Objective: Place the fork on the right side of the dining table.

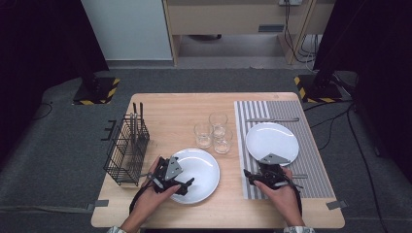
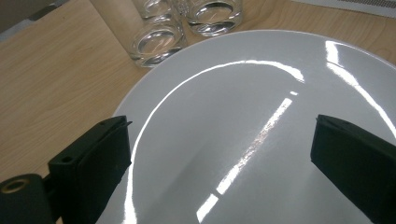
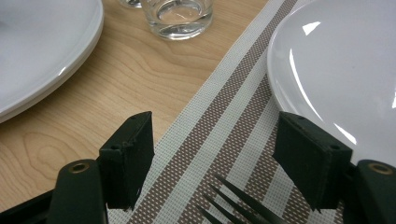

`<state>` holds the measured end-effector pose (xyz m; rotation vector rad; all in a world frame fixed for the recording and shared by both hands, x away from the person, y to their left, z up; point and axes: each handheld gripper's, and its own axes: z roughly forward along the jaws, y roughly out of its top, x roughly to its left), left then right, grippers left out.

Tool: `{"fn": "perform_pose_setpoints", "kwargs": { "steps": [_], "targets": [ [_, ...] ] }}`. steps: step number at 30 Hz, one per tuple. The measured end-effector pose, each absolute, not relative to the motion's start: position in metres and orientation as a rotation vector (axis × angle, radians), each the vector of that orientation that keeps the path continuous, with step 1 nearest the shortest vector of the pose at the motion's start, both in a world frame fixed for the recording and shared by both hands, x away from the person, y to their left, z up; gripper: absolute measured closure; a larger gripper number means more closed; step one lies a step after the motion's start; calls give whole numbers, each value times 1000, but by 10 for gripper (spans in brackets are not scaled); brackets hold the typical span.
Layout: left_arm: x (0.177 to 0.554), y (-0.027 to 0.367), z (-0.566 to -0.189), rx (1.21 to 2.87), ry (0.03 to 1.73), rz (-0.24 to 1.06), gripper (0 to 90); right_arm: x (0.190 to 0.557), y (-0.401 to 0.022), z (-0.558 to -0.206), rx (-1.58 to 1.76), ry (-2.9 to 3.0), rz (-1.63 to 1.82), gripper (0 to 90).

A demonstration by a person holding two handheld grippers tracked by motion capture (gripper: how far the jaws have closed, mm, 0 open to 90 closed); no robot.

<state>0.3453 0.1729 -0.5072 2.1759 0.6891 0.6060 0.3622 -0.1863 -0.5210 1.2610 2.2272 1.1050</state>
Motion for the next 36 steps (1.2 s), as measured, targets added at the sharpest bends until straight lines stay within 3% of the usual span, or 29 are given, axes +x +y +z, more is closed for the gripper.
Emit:
{"fn": "perform_pose_setpoints", "kwargs": {
  "steps": [13,21,36],
  "targets": [
    [345,174,-508,2175,695,617,43,374,-174,-515,1225,2249,1121,204],
    [347,174,-508,2178,695,612,44,394,-153,-497,1216,2267,1089,98],
    [346,175,-507,2169,688,617,44,418,-138,-456,1155,2251,1070,103]
  ]
}}
